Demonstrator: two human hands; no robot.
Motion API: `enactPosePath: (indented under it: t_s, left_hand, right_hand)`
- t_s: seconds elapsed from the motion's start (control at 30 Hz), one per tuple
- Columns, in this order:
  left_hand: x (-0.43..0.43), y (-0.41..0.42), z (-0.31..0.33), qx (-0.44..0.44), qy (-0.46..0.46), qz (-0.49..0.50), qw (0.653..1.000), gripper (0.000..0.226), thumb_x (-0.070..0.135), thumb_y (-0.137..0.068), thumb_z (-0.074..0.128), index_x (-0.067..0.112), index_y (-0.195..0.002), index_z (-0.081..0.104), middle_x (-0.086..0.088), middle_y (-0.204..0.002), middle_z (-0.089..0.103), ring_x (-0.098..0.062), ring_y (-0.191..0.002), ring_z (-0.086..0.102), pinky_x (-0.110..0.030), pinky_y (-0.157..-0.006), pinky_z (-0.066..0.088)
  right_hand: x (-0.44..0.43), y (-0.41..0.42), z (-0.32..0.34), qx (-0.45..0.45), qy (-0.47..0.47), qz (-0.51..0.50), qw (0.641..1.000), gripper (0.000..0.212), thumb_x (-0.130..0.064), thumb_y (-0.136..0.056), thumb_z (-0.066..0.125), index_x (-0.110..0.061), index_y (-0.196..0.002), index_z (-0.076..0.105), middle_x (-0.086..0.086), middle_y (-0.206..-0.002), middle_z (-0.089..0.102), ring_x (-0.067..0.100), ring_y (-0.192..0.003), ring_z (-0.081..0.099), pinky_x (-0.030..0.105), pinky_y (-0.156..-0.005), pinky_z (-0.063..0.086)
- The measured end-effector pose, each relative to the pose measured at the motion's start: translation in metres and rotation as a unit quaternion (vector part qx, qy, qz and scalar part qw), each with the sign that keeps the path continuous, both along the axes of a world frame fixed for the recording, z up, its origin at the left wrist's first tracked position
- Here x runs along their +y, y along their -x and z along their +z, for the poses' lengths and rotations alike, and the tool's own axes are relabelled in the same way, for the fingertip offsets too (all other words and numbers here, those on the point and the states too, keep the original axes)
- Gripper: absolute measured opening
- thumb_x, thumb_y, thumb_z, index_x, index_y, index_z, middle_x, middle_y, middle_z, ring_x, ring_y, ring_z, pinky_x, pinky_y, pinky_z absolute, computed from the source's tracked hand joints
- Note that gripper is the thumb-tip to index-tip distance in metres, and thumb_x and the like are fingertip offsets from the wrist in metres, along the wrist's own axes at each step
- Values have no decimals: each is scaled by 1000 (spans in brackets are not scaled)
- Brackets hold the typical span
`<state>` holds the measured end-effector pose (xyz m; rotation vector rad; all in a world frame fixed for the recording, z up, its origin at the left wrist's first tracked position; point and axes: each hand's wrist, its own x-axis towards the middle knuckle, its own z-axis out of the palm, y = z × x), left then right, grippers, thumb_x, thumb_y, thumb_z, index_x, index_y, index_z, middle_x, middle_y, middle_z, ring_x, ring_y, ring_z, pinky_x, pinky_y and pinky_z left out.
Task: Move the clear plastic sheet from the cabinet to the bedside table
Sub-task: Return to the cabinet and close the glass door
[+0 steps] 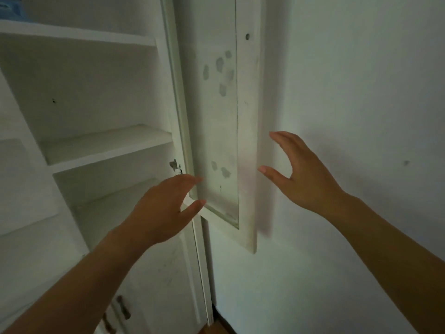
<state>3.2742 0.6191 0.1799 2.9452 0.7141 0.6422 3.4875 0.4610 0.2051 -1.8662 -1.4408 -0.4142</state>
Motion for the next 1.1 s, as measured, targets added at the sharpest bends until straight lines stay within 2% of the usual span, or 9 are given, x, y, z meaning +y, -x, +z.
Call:
enactPosePath:
  t_s: [0.1, 0.23, 0.33, 0.53, 0.7, 0.8, 0.87, 1.0, 1.1]
  left_hand:
    - [18, -21, 17, -6, -6, 2, 1000, 61, 59, -87, 33, 34, -142, 24, 6, -149, 31, -14, -135, 30, -35, -109, 25]
    - [32, -52, 43, -42, 19, -27, 999, 59, 58, -88, 36, 35, -141, 24, 6, -149, 32, -16, -131, 36, -35, -106, 31]
    - [44, -71, 60, -73, 56, -42, 995, 58, 53, -87, 39, 35, -141, 25, 6, -149, 31, -17, -131, 36, -34, -106, 33]
    - [64, -95, 96, -101, 8, -55, 993, 59, 49, -88, 41, 28, -142, 26, 2, -150, 30, -17, -135, 31, -33, -109, 27]
    - [63, -123, 135, -169, -18, -47, 984, 57, 45, -91, 41, 23, -142, 27, -1, -150, 28, -19, -137, 28, -32, -109, 22]
    - [60, -140, 160, -210, -18, -44, 977, 56, 44, -92, 40, 19, -141, 28, -4, -150, 28, -20, -135, 29, -28, -105, 22]
    - [57, -150, 172, -235, -2, -51, 971, 58, 46, -92, 37, 20, -142, 25, -3, -152, 25, -19, -136, 28, -27, -104, 21]
    - [47, -164, 188, -283, 22, -41, 958, 64, 51, -92, 31, 23, -145, 12, 0, -156, 12, -19, -142, 15, -37, -112, 18]
    - [49, -171, 194, -312, 15, -35, 949, 67, 55, -90, 30, 25, -146, 7, 2, -157, 8, -18, -143, 11, -34, -111, 14]
  right_hand:
    - [21, -19, 10, 21, -38, 1, 999, 72, -45, -85, 54, -20, -144, 20, -4, -152, 19, 14, -135, 29, 36, -108, 34]
    - [53, -33, 26, 72, -95, -2, 993, 77, -44, -85, 56, -22, -145, 14, -5, -153, 13, 14, -136, 26, 43, -107, 37]
    - [71, -41, 37, 80, -106, -1, 991, 79, -46, -84, 56, -23, -145, 11, -5, -153, 12, 14, -136, 26, 43, -106, 37]
    - [80, -59, 57, 64, -141, 0, 988, 78, -41, -84, 59, -21, -145, 16, -4, -152, 12, 15, -133, 30, 43, -102, 42]
    - [83, -72, 69, 68, -139, 10, 988, 77, -45, -82, 60, -24, -143, 17, -6, -151, 16, 14, -133, 31, 43, -101, 43]
    - [86, -73, 75, 66, -133, 30, 989, 76, -44, -80, 63, -24, -142, 23, -7, -148, 22, 13, -132, 33, 43, -101, 43]
    - [86, -73, 81, 64, -137, 43, 988, 74, -41, -80, 65, -25, -141, 26, -8, -147, 25, 12, -130, 35, 40, -100, 44]
    - [86, -74, 90, 80, -145, 76, 983, 72, -31, -79, 68, -25, -140, 29, -10, -143, 30, 7, -119, 43, 24, -91, 48]
    - [87, -74, 90, 113, -151, 114, 975, 71, -23, -78, 71, -26, -138, 34, -12, -137, 36, 4, -110, 50, 20, -84, 52]
